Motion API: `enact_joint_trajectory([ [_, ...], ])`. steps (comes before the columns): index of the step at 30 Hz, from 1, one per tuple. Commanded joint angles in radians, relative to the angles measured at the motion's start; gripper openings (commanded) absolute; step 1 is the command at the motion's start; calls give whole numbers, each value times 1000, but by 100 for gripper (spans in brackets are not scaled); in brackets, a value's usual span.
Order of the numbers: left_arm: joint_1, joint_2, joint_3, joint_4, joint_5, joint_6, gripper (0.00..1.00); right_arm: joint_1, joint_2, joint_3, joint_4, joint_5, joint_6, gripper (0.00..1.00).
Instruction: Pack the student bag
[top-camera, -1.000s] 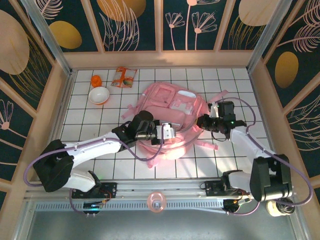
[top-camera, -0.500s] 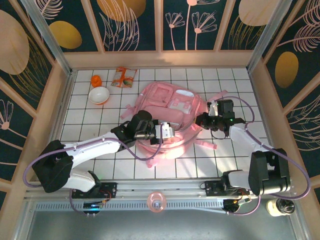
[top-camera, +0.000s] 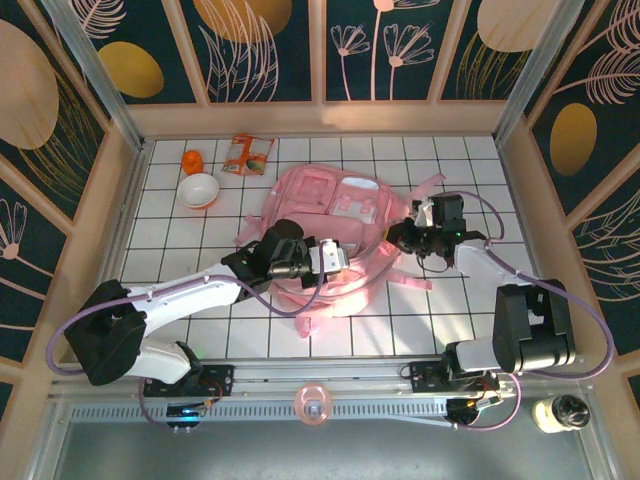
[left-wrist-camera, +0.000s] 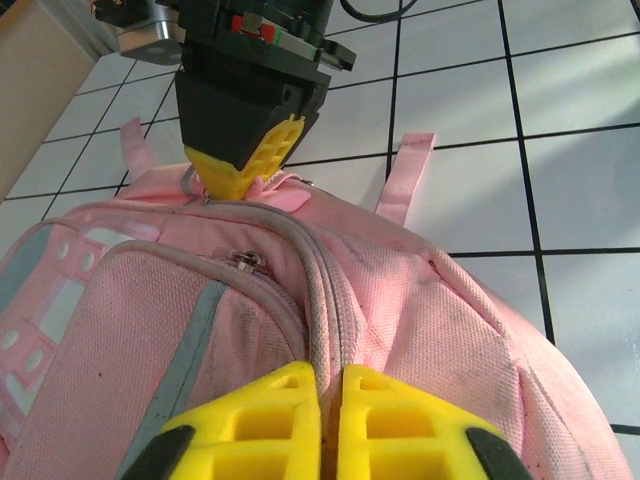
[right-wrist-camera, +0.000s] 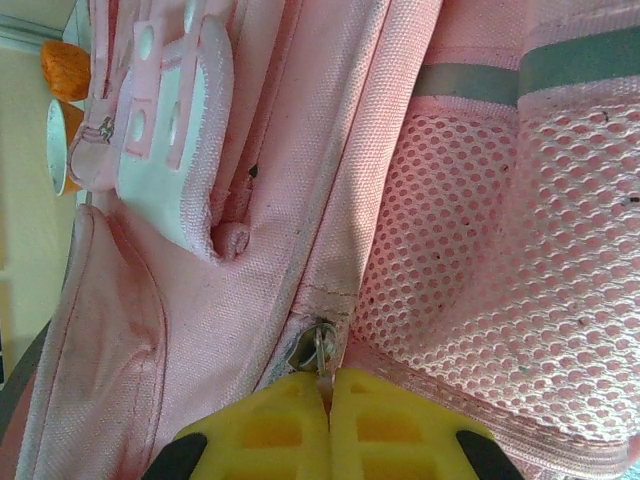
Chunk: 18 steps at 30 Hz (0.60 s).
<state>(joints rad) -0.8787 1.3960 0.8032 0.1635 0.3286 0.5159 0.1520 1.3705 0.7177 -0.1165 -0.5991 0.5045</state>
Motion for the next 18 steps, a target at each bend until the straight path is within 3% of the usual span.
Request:
enact_joint_trajectory([
  [1, -12, -71, 3, 26, 57, -44, 27, -48, -51, 27, 59, 237, -6, 17],
  [5, 0, -146, -15, 23, -74, -64, 52, -48, -217, 10, -8, 310, -30, 35],
  [8, 78, -209, -30, -16, -17, -74, 62, -50, -342, 2, -26, 322, -92, 41],
  [11, 163, -241, -36, -92, 74, -31, 65, -52, -458, -23, 6, 284, -164, 44],
  [18, 175, -151, 26, -301, 113, 243, 68, -53, -650, -90, 123, 228, -291, 46],
])
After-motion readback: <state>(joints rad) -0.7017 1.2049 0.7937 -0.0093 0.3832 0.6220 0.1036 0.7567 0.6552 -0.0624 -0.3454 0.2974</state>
